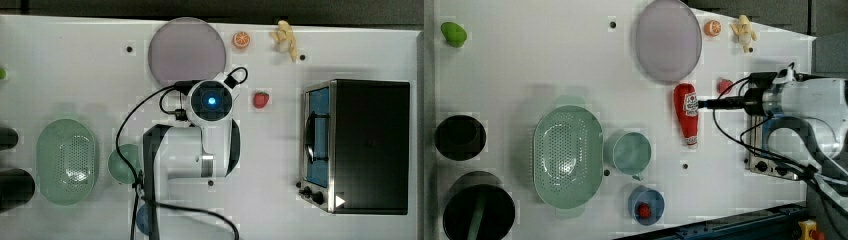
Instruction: Pick Ketchup from the table and place it in strainer.
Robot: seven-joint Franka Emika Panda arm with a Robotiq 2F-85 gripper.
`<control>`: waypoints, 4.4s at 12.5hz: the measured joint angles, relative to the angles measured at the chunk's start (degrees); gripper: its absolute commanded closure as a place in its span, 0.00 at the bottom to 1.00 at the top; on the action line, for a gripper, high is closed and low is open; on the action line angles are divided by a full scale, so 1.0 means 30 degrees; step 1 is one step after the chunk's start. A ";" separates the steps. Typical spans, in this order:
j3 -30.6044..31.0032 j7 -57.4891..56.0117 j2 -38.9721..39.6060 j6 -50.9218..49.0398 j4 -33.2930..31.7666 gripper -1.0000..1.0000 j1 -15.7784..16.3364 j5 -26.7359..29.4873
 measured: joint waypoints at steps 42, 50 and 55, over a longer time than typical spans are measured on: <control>0.9349 1.1172 -0.4693 -0.6052 0.1343 0.39 0.0891 0.0298; 1.2240 1.6880 0.2000 0.1156 0.1380 0.13 0.2138 0.0428; 1.1205 1.7451 0.4490 0.2387 0.1119 0.00 0.2114 -0.0843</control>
